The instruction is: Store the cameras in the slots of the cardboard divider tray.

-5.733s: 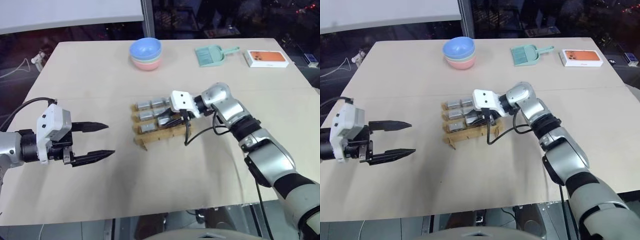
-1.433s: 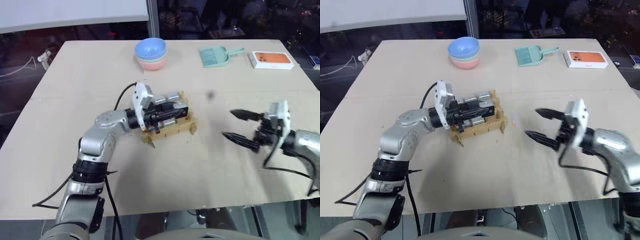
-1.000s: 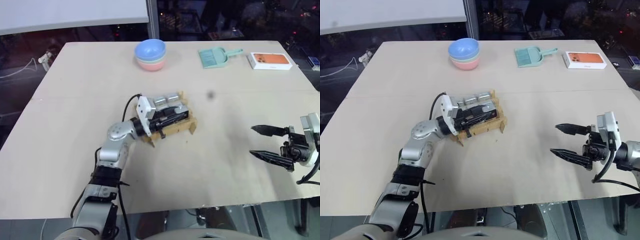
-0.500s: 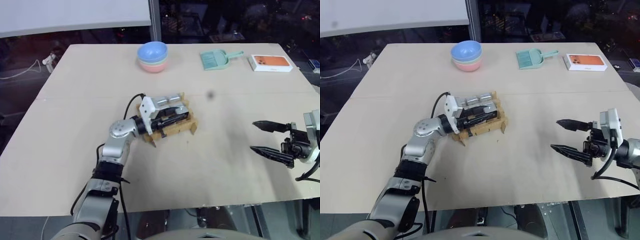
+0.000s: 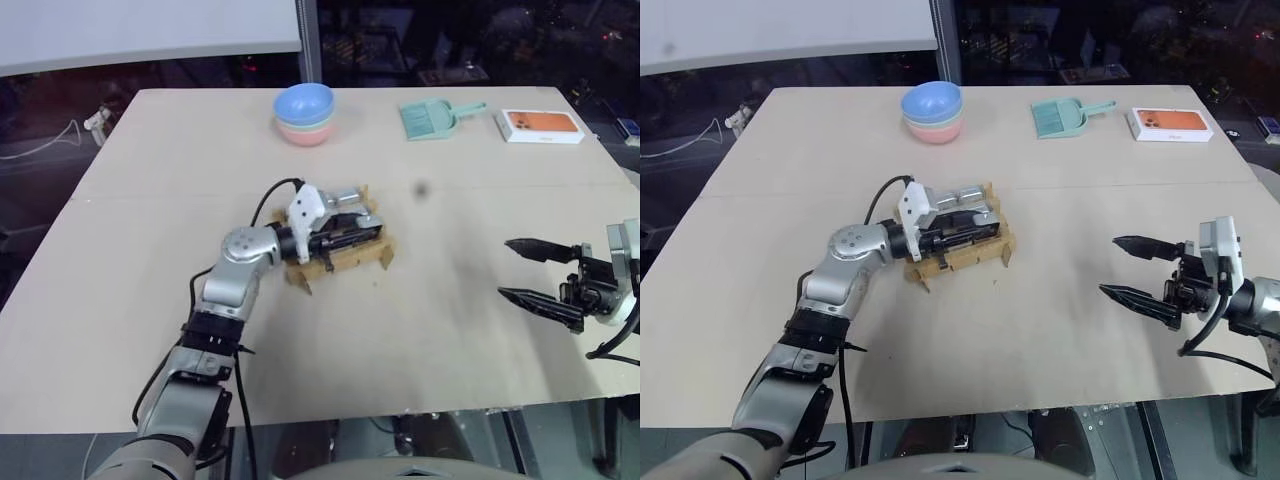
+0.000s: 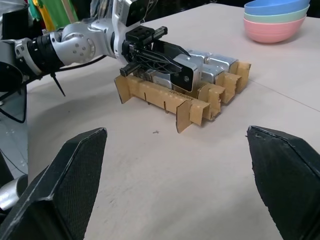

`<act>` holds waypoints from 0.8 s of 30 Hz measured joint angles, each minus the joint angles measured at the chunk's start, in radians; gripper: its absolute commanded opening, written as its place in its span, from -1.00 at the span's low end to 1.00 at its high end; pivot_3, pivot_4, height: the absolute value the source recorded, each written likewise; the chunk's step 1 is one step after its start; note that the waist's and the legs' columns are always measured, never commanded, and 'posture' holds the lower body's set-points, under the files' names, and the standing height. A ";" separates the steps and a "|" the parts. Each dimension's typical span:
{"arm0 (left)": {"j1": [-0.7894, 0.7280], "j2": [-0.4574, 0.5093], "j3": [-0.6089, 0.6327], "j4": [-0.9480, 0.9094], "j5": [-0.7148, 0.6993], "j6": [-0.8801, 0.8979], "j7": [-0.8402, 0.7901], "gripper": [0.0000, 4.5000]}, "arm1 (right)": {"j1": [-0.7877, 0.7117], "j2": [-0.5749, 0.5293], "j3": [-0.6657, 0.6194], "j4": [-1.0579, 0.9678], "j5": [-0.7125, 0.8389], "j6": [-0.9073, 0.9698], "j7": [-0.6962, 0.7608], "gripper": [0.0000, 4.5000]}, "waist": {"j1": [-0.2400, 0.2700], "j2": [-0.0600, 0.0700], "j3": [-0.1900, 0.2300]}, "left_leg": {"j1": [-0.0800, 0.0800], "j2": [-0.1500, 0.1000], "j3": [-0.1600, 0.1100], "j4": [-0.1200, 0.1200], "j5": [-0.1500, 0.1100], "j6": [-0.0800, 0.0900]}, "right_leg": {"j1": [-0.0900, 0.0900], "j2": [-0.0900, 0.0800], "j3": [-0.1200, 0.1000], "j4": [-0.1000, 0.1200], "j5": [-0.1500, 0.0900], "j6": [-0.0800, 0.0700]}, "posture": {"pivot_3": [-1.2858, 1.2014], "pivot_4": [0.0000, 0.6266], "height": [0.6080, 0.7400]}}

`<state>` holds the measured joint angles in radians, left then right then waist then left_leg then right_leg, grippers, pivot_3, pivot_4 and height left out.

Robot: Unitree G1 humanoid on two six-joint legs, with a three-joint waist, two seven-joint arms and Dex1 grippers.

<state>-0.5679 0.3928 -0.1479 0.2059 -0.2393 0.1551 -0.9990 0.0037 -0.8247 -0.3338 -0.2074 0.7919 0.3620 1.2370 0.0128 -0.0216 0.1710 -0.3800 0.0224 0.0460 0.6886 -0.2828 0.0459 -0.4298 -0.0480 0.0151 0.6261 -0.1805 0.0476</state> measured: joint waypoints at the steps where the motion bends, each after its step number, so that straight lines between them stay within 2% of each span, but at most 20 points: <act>1: -0.001 0.004 -0.007 -0.001 0.004 0.029 0.004 -0.68 | 0.000 0.001 0.000 0.000 -0.001 -0.002 0.000 0.98 | 0.000 0.000 0.000 | 0.000 0.000 0.000 0.000 0.000 0.000 | 0.000 0.000 0.000 0.000 0.000 0.000 | 0.03 -0.52 1.00; 11: -0.007 0.036 -0.027 -0.069 0.018 0.123 0.014 -0.68 | -0.001 0.006 -0.001 0.000 -0.004 -0.019 0.000 0.98 | -0.001 -0.001 0.000 | 0.000 0.000 -0.001 -0.001 0.000 0.000 | 0.000 0.000 0.000 0.000 0.000 0.000 | 0.03 -0.52 1.00; 12: -0.006 0.038 -0.028 -0.072 0.018 0.125 0.013 -0.23 | -0.003 0.007 -0.001 0.000 -0.005 -0.020 0.000 1.00 | -0.001 -0.001 0.000 | 0.000 0.000 -0.001 -0.001 0.000 0.000 | 0.000 0.000 0.000 0.000 0.000 0.000 | 0.03 -0.52 1.00; 14: 0.009 0.057 -0.045 -0.080 0.028 0.140 0.002 0.09 | -0.009 0.007 -0.001 0.001 -0.008 -0.021 0.000 1.00 | -0.002 0.000 0.000 | 0.000 0.000 -0.001 -0.001 0.000 0.000 | -0.001 0.000 0.001 0.000 -0.001 -0.001 | 0.03 -0.52 1.00; 18: 0.014 0.053 -0.049 -0.096 0.033 0.148 0.010 0.99 | -0.012 0.009 -0.001 0.006 -0.016 -0.026 0.001 1.00 | -0.001 0.000 0.000 | 0.000 0.000 -0.001 -0.001 0.000 0.000 | 0.000 0.000 0.001 0.000 -0.001 -0.001 | 0.03 -0.52 1.00; 24: 0.015 0.047 -0.048 -0.098 0.043 0.143 0.041 0.99 | -0.012 0.011 -0.001 0.012 -0.022 -0.028 0.002 1.00 | -0.001 0.000 0.000 | 0.000 0.000 -0.001 -0.001 0.000 0.000 | 0.000 0.000 0.001 0.000 -0.001 -0.001 | 0.03 -0.52 1.00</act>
<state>-0.5526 0.4402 -0.1962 0.1074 -0.1966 0.2983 -0.9583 -0.0088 -0.8135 -0.3352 -0.1959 0.7700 0.3338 1.2390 0.0118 -0.0218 0.1711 -0.3797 0.0225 0.0453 0.6874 -0.2830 0.0463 -0.4302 -0.0480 0.0158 0.6258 -0.1815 0.0464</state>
